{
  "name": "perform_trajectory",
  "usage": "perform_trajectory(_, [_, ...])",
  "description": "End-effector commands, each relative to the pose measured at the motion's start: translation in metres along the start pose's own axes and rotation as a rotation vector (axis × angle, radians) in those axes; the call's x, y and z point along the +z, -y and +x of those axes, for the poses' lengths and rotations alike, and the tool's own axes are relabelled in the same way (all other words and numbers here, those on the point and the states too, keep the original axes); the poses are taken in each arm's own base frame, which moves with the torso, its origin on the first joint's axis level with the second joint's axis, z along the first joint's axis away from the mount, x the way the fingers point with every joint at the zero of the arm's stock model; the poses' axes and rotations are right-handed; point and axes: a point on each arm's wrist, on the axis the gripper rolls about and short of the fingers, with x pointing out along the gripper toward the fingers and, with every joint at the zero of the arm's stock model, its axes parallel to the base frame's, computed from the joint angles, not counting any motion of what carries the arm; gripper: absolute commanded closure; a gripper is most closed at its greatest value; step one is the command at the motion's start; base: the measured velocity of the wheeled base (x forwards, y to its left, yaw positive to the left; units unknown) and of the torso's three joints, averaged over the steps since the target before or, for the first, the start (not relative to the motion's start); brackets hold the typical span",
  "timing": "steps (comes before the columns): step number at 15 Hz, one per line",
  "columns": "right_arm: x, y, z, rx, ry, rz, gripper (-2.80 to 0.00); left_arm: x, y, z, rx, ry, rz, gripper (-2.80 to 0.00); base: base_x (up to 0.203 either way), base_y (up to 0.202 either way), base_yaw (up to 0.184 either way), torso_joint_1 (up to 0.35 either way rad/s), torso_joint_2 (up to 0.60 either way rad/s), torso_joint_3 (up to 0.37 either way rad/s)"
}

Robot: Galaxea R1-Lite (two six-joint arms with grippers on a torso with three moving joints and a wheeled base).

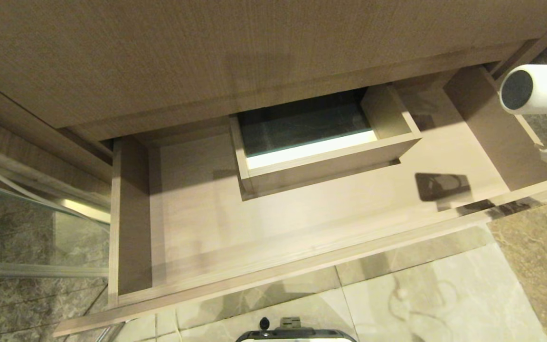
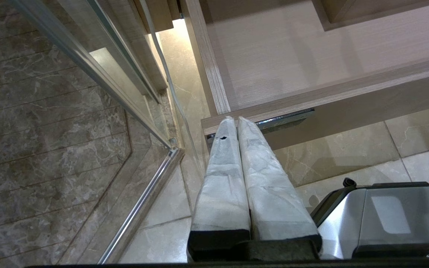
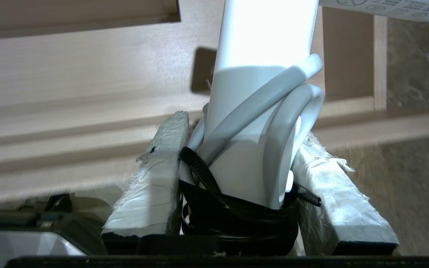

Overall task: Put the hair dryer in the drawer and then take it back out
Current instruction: Place it on the countertop

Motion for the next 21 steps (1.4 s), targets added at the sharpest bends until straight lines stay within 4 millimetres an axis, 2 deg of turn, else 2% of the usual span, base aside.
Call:
perform_trajectory(1, [-0.011, -0.005, -0.059, -0.023, 0.108, -0.007, 0.00, 0.000, 0.000, 0.000, 0.000, -0.001, 0.000, 0.00, 0.000, 0.000, 0.000, 0.000, 0.00, 0.000])
perform_trajectory(6, [-0.039, -0.013, -0.117, -0.038, 0.177, -0.038, 0.00, 0.000, 0.000, 0.000, 0.000, -0.001, 0.000, 0.00, 0.000, 0.000, 0.000, 0.000, 0.00, 0.000])
perform_trajectory(14, [-0.057, -0.018, -0.141, -0.042, 0.190, -0.040, 0.00, 0.000, 0.000, 0.000, 0.000, 0.000, 0.000, 0.00, 0.000, 0.000, 0.000, 0.000, 0.00, 0.000])
perform_trajectory(21, [-0.061, -0.019, -0.145, -0.039, 0.195, -0.035, 0.00, 0.000, 0.000, 0.000, 0.000, 0.000, 0.000, 0.00, 0.000, 0.000, 0.000, 0.000, 0.00, 0.000])
